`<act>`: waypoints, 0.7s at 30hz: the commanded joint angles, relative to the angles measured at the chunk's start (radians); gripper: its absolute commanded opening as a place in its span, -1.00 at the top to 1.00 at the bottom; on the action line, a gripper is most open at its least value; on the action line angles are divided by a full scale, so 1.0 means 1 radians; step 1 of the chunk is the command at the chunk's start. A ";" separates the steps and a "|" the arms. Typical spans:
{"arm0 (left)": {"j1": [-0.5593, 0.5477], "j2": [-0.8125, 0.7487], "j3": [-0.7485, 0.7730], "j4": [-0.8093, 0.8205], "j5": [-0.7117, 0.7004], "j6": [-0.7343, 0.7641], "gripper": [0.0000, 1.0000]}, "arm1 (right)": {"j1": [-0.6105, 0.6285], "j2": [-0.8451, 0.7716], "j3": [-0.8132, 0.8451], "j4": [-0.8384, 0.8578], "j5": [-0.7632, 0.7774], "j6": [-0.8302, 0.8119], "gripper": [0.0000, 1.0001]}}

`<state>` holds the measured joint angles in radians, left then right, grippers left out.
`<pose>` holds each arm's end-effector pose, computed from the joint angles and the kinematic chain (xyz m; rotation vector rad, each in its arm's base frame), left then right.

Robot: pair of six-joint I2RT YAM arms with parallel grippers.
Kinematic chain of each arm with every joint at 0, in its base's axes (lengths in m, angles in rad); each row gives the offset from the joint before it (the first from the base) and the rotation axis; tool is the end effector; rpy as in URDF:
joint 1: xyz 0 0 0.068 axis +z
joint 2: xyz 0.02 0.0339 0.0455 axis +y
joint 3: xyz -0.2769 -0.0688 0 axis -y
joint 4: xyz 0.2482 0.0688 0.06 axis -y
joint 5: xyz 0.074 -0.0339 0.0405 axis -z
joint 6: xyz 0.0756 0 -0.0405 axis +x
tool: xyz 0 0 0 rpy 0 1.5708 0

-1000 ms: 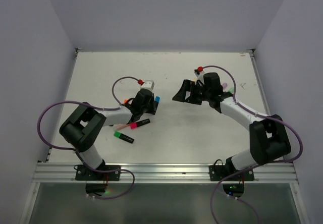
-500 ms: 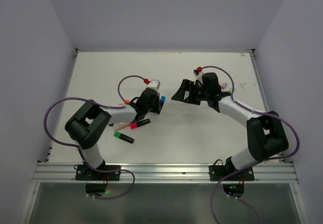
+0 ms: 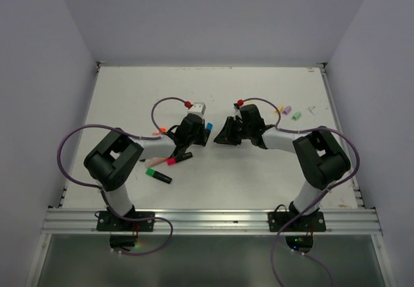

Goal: Open the pen caps

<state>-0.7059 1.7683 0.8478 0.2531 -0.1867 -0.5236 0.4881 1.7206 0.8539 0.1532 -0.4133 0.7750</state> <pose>0.3050 -0.2416 0.1320 0.1036 2.2625 -0.4600 0.3179 0.2032 0.1432 0.1186 2.4728 1.0819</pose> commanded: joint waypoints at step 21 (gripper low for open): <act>-0.012 0.010 -0.095 -0.103 0.055 0.034 0.71 | 0.053 0.126 0.037 0.071 0.108 -0.003 0.67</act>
<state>-0.7097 1.7748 0.8036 0.2817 -0.1421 -0.5190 0.5346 1.8721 0.9031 0.2356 -0.3653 0.8062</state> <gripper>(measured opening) 0.111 0.169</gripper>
